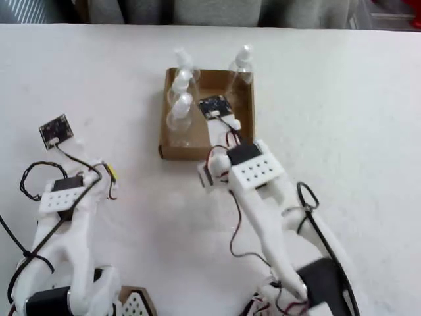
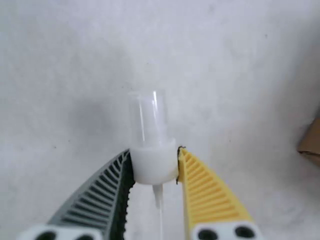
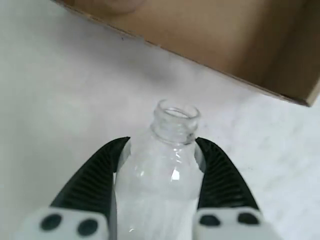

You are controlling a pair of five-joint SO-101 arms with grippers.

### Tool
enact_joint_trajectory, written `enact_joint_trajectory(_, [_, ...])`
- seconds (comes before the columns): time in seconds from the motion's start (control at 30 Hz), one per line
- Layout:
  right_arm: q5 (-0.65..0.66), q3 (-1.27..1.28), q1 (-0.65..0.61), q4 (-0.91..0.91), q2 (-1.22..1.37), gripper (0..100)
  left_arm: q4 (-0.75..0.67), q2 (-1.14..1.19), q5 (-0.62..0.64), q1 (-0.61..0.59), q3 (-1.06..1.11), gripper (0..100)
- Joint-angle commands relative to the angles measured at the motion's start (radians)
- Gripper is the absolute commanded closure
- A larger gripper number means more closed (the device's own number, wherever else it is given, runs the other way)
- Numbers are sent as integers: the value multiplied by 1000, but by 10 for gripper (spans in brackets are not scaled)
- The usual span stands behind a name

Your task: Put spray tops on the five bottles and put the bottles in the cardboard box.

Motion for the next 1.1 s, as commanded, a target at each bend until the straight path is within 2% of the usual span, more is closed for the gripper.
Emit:
enact_joint_trajectory(0.0, [18,83,16,-70,-213,979,-20,-2,-6,16,-34,944])
enact_joint_trajectory(0.1, [18,140,41,-128,-306,979,-18,-8,-2,18,-40,944])
enact_joint_trajectory(0.2, [18,230,84,-268,-384,979,-14,-16,-2,36,-66,944])
enact_joint_trajectory(0.33, [25,364,99,-440,-476,979,146,-96,2,59,-199,944])
enact_joint_trajectory(0.53, [23,486,90,-518,-641,975,396,-222,-2,162,-497,944])
enact_joint_trajectory(0.7, [25,601,88,-630,-786,974,486,-225,-9,249,-784,944])
enact_joint_trajectory(0.87, [28,783,-1,-797,-941,974,482,-225,-226,349,-976,944])
enact_joint_trajectory(1.07, [38,973,-160,-860,-1204,974,477,-216,-241,453,-1131,944])
